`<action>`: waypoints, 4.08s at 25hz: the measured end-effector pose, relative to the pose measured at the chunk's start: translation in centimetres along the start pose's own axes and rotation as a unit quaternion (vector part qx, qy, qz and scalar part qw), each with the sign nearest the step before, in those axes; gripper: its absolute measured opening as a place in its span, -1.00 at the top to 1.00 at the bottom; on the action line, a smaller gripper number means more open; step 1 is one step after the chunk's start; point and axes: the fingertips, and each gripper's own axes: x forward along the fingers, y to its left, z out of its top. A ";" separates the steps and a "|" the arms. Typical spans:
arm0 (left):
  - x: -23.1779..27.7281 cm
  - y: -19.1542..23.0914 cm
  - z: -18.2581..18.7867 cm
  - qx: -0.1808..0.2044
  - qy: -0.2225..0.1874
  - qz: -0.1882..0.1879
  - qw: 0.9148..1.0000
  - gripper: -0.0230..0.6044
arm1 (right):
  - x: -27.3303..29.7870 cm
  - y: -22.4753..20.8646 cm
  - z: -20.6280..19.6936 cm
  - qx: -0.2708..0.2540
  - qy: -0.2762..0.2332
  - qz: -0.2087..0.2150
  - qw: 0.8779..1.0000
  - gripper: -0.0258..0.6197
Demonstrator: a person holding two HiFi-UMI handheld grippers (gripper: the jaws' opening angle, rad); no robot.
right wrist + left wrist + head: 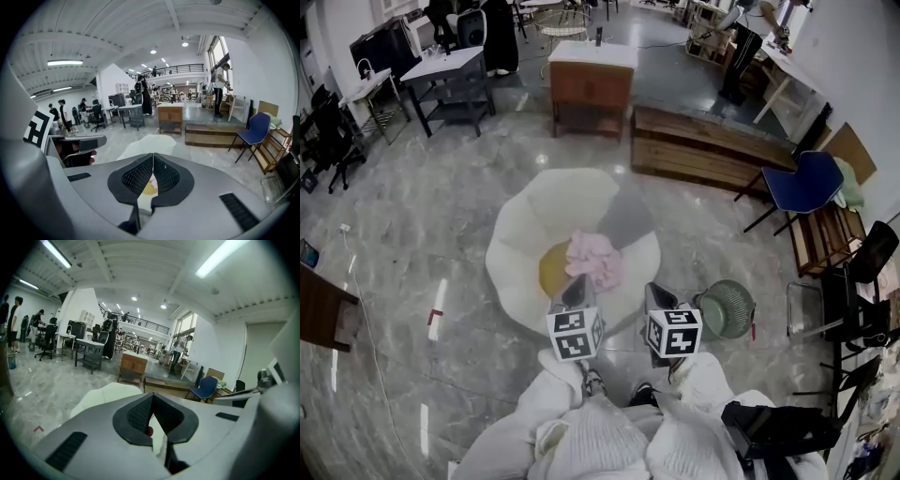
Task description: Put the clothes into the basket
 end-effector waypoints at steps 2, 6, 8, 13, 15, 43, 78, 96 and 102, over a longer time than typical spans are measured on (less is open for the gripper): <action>0.8 -0.1 0.1 0.001 0.003 0.002 1.000 0.92 | 0.9 -0.4 0.0 0.003 0.007 0.002 1.000 0.84; 2.1 0.2 -0.7 0.001 0.017 0.010 1.000 0.92 | 2.9 -1.1 -0.3 0.012 0.017 0.010 1.000 0.84; 2.9 0.5 -1.1 0.002 0.023 0.019 1.000 0.92 | 4.4 -1.7 -0.5 0.016 0.023 0.017 0.999 0.84; 4.9 1.4 -1.5 -0.009 0.042 0.056 0.998 0.92 | 8.4 -3.1 0.3 0.029 0.036 0.042 0.998 0.84; 6.0 1.6 -2.0 -0.015 0.055 0.062 0.996 0.92 | 10.0 -3.6 0.4 0.029 0.038 0.050 0.998 0.84; 24.7 10.7 -26.4 -0.080 0.193 0.157 0.965 0.92 | 33.2 -7.5 -21.3 0.061 0.207 0.130 0.968 0.84; 30.4 15.9 -38.0 -0.127 0.226 0.200 0.945 0.92 | 47.9 -5.8 -35.4 -0.023 0.290 0.190 0.938 0.60; 27.8 17.1 -39.2 -0.150 0.228 0.214 0.938 0.92 | 52.0 -4.6 -38.9 -0.069 0.322 0.132 0.935 0.43; 26.4 17.6 -39.7 -0.152 0.230 0.221 0.935 0.92 | 52.3 -4.8 -39.4 -0.082 0.338 0.135 0.928 0.50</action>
